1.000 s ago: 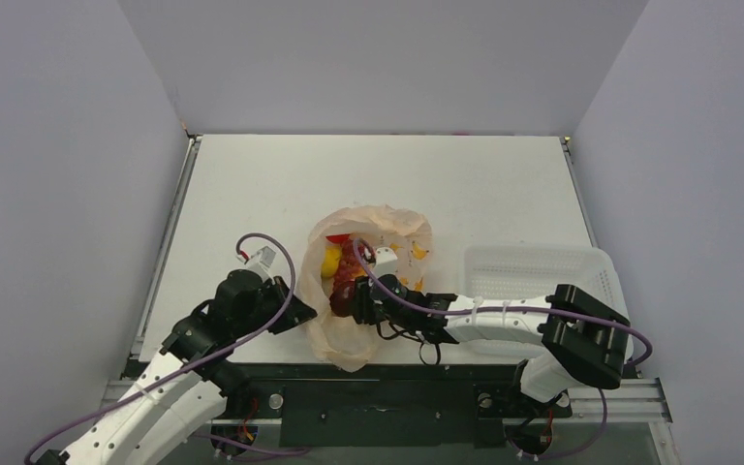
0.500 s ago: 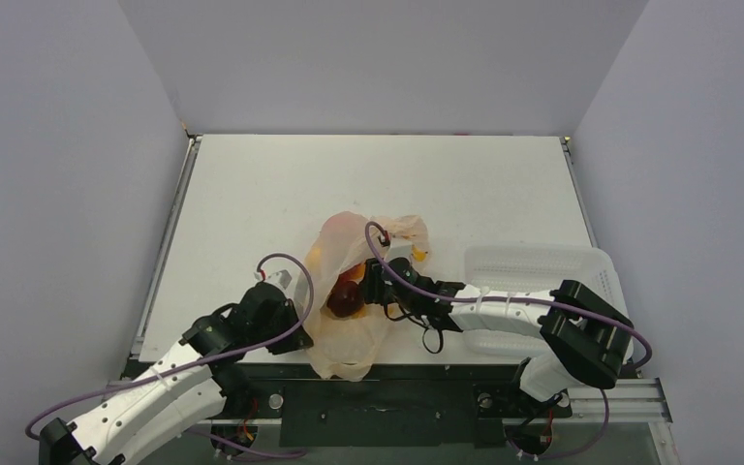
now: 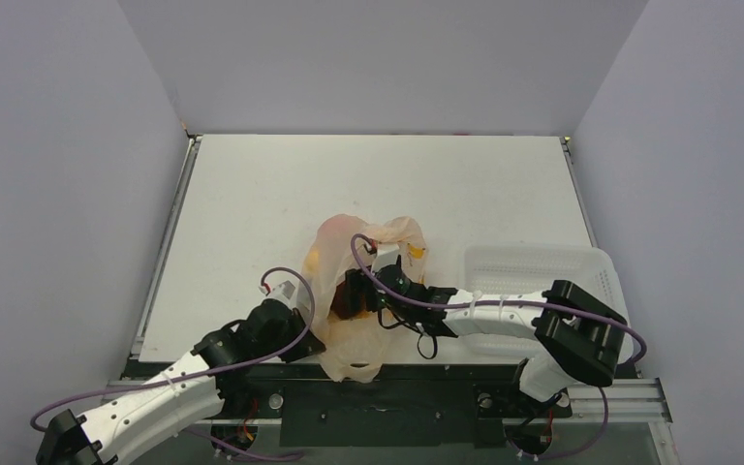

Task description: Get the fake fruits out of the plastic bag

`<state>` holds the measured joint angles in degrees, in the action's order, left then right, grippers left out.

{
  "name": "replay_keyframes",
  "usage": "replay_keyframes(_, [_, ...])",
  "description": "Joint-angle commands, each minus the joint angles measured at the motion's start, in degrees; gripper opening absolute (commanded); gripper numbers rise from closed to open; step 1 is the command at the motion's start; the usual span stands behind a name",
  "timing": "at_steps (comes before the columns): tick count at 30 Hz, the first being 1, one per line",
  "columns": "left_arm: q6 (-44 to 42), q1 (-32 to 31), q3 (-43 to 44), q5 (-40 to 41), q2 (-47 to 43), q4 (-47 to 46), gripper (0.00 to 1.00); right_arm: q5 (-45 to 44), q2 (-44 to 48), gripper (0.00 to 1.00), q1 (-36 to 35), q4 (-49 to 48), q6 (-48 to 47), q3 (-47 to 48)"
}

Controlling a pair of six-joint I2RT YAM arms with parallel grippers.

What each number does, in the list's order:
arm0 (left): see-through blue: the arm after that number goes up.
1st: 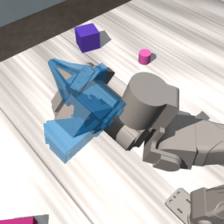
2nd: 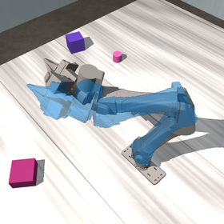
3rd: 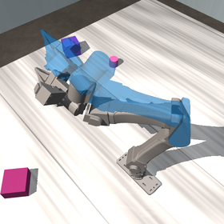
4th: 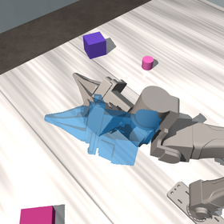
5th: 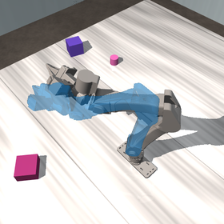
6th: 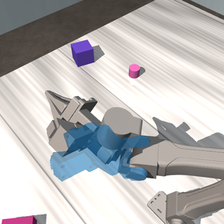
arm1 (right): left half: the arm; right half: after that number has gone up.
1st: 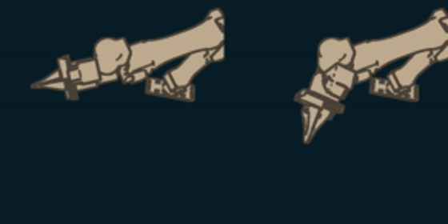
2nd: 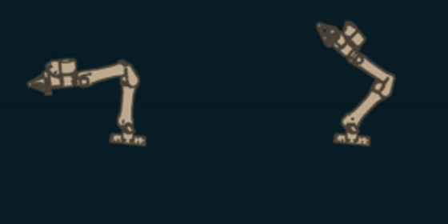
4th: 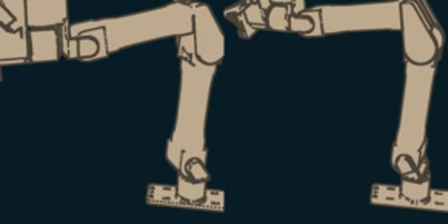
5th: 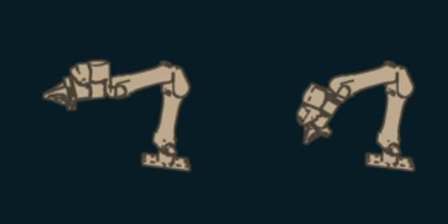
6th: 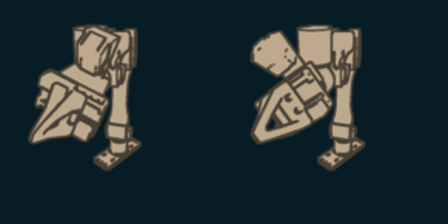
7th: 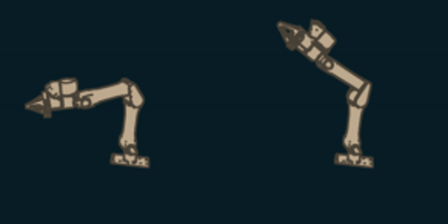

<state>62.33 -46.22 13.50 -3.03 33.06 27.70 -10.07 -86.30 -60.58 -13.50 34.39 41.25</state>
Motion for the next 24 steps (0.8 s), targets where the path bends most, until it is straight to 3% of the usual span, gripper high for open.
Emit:
replay_keyframes(1, [3.54, -1.94, -1.21, 1.84, 1.63, -10.81, 0.0, -3.05, -3.16, 0.83, -1.64, -2.25, -2.59, 2.25])
replay_keyframes(13, [6.88, -7.04, -1.19, 5.53, 5.49, -17.06, 0.0, 0.22, -9.46, 0.81, -1.39, -3.52, -0.67, 4.78])
replay_keyframes(24, [9.15, -9.08, -3.22, 7.39, 4.65, -18.69, 0.0, 0.01, -5.44, 0.31, -1.12, -1.02, -1.42, 4.74])
